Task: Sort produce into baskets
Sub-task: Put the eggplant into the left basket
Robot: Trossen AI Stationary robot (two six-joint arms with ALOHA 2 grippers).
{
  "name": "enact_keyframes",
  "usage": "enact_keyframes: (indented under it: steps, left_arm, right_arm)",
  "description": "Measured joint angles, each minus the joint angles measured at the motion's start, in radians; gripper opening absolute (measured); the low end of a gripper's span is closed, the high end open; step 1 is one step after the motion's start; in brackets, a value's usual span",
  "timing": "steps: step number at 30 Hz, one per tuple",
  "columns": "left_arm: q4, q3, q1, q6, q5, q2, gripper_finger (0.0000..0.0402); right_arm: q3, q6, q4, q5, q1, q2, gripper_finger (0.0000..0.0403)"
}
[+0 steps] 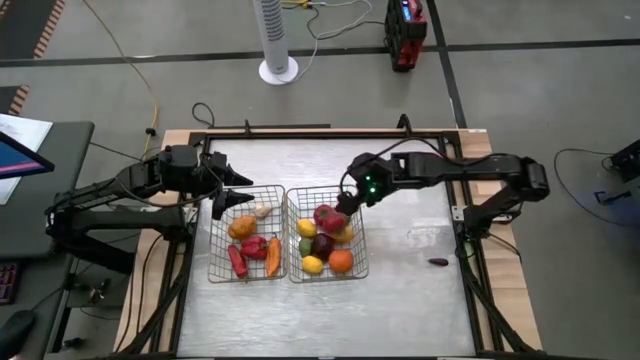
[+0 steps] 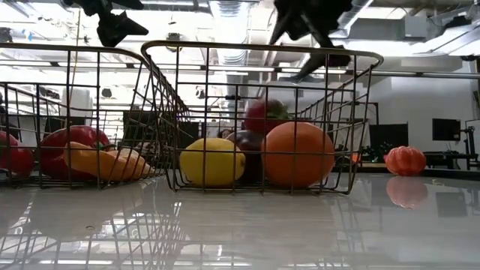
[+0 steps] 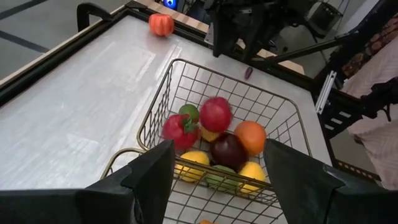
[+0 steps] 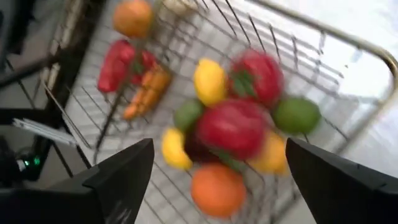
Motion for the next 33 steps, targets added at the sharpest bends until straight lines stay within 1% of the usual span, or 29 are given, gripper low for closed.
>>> enact_keyframes:
  steps: [2, 6, 9, 11, 15, 18, 20, 26, 30, 33]
  left_arm:
    - [0.000, 0.000, 0.000, 0.001, 0.000, 0.000, 0.0234]
    - [0.000, 0.000, 0.000, 0.000, 0.005, 0.000, 0.0234]
    - [-0.002, 0.000, 0.000, 0.001, 0.005, 0.000, 0.0234]
    - [-0.003, 0.000, 0.000, 0.010, 0.003, 0.000, 0.0234]
    - [-0.003, 0.000, 0.000, 0.044, 0.003, 0.000, 0.0234]
    - [-0.003, 0.000, 0.000, 0.047, 0.002, 0.000, 0.0234]
    - [-0.003, 0.000, 0.000, 0.047, 0.002, 0.000, 0.0234]
    - [-0.003, 0.000, 0.000, 0.047, -0.006, 0.000, 0.0234]
    - [-0.003, 0.000, 0.000, 0.049, -0.042, 0.000, 0.0234]
    - [-0.003, 0.000, 0.000, 0.049, -0.050, 0.000, 0.0234]
  right_arm:
    - [0.001, 0.008, -0.070, -0.014, -0.009, -0.010, 0.0384]
    - [0.000, 0.008, -0.316, -0.014, -0.006, -0.054, 0.0382]
    - [0.002, -0.039, -0.550, -0.014, 0.030, -0.060, 0.0382]
    - [-0.016, -0.096, -0.655, -0.016, 0.059, -0.056, 0.0382]
    - [-0.106, -0.163, -0.679, -0.063, 0.119, -0.058, 0.0381]
    - [-0.202, -0.172, -0.675, -0.117, 0.162, -0.052, 0.0381]
    - [-0.268, -0.165, -0.680, -0.135, 0.200, -0.050, 0.0377]
    - [-0.418, -0.111, -0.674, -0.179, 0.289, -0.050, 0.0342]
    - [-0.485, -0.085, -0.632, -0.233, 0.327, -0.050, 0.0318]
    - [-0.520, -0.082, -0.595, -0.263, 0.347, -0.050, 0.0310]
